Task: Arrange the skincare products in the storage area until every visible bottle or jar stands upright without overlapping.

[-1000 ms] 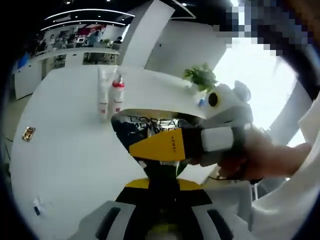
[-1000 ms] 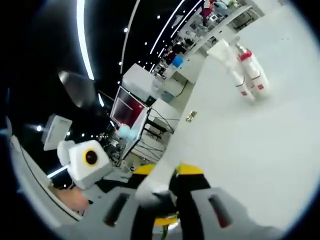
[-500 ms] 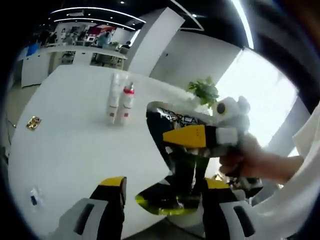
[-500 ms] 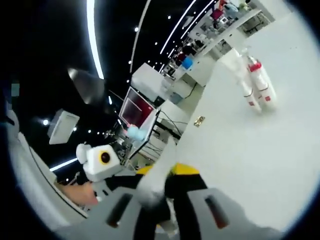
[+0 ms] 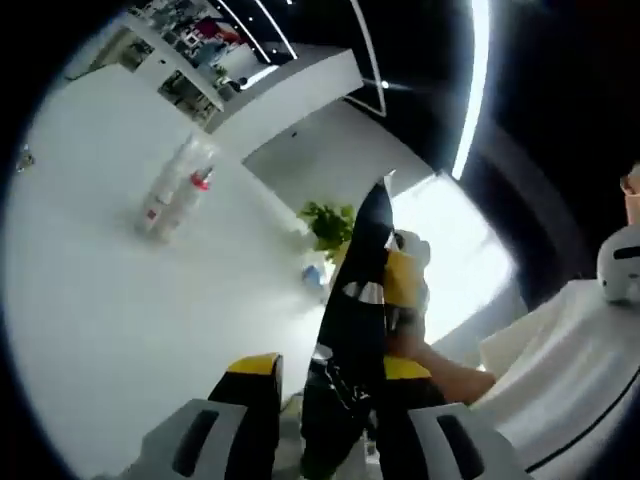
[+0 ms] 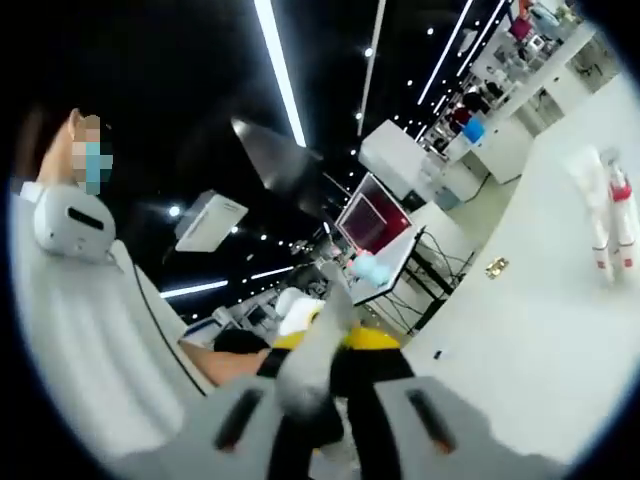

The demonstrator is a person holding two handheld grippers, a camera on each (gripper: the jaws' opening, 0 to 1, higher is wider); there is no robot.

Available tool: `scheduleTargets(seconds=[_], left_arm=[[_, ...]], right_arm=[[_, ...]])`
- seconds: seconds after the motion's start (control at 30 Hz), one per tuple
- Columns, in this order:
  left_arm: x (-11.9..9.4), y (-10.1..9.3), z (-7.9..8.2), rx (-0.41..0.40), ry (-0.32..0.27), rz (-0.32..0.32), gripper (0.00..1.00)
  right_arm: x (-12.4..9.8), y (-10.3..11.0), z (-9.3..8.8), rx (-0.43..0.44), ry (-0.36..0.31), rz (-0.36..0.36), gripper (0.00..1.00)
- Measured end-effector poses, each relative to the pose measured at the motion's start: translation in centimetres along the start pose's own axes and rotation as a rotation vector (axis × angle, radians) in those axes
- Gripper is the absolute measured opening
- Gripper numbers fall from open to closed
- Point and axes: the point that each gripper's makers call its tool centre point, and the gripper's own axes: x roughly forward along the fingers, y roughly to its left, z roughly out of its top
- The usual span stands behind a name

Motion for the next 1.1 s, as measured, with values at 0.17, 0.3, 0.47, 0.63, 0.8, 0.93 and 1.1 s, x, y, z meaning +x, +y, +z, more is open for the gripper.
scheduleTargets(seconds=[0.17,0.3,0.47,0.63,0.8,0.93,1.1], left_arm=[[-0.1,0.4,-0.3,0.000,0.022,0.012,0.22],[-0.4,0.8,0.0,0.070,0.017,0.027,0.02],[0.3,0.6,0.1,0.078,0.014,0.022,0.02],[0.7,0.1,1.8,0.060,-0.055,-0.005,0.01],[0.5,0.2,3.6,0.059,-0.123,-0.011,0.01],[0.8,0.3,2.8,0.055,-0.088,-0.011,0.01],[0.9,0.4,2.3,0.040,-0.088,-0.011,0.02]], right_arm=[[-0.4,-0.4,-0.1,0.077,-0.018,0.003,0.07],[-1.0,-1.5,0.4,0.143,-0.053,-0.025,0.05],[-1.2,-1.7,0.6,0.113,-0.061,-0.058,0.07],[-2.0,-2.1,0.5,0.121,-0.089,-0.084,0.16],[-2.2,-1.8,-0.8,0.138,-0.073,-0.093,0.12],[-2.6,-1.7,-1.5,0.148,-0.095,-0.099,0.06],[-2.8,-1.7,-1.7,0.113,-0.097,-0.111,0.04]])
